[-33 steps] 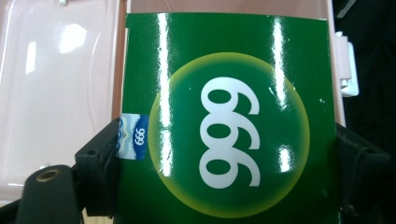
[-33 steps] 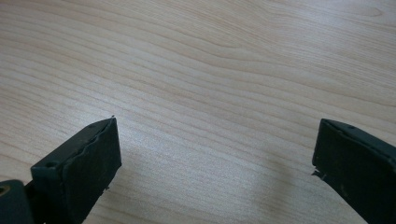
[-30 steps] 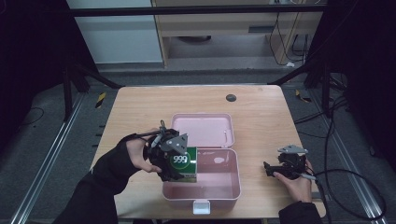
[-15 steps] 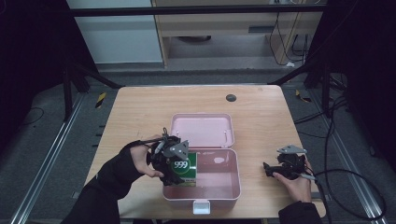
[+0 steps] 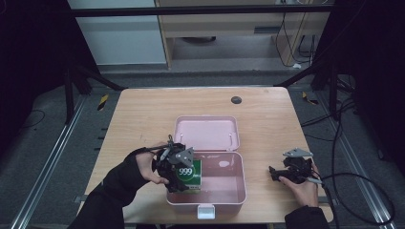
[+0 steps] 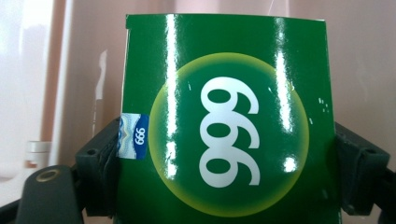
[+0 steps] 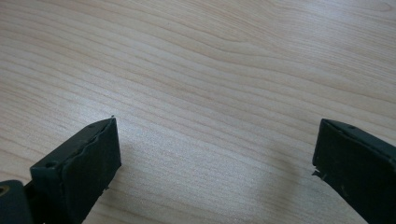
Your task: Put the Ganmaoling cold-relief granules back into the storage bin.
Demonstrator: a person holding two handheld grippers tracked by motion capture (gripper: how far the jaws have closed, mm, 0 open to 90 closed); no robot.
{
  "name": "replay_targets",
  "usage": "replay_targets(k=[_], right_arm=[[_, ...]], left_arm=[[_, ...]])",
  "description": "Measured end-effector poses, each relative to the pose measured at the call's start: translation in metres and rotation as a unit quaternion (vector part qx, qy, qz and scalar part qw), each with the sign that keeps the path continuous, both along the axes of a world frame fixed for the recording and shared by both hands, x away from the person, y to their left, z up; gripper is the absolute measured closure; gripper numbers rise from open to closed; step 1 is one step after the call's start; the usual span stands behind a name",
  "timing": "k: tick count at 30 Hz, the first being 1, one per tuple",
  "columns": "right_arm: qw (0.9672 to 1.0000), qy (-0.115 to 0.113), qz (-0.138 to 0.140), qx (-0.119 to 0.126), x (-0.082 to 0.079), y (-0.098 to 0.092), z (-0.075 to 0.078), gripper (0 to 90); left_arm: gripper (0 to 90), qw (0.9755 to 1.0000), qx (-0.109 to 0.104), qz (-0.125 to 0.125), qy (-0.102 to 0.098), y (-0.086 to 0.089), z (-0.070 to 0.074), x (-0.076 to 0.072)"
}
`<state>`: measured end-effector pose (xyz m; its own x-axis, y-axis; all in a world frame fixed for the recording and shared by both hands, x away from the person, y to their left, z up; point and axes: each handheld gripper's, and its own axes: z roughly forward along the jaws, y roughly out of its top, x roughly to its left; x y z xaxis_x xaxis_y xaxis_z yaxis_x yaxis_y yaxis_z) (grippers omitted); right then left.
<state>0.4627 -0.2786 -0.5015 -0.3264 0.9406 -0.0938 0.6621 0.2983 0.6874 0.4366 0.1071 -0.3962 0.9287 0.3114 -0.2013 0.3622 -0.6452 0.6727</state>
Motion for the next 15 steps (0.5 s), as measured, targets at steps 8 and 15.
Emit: replay_targets(k=[8,15], right_arm=[[1.0,-0.001,0.0,0.0,0.0,0.0,0.0,0.9],[1.0,0.002,-0.001,0.0,0.0,0.0,0.0,0.9]], left_arm=[[14.5,1.0,-0.003,0.003,0.005,-0.001,-0.011,-0.001],[14.4,0.9998,-0.01,0.012,0.01,-0.002,-0.018,-0.001]])
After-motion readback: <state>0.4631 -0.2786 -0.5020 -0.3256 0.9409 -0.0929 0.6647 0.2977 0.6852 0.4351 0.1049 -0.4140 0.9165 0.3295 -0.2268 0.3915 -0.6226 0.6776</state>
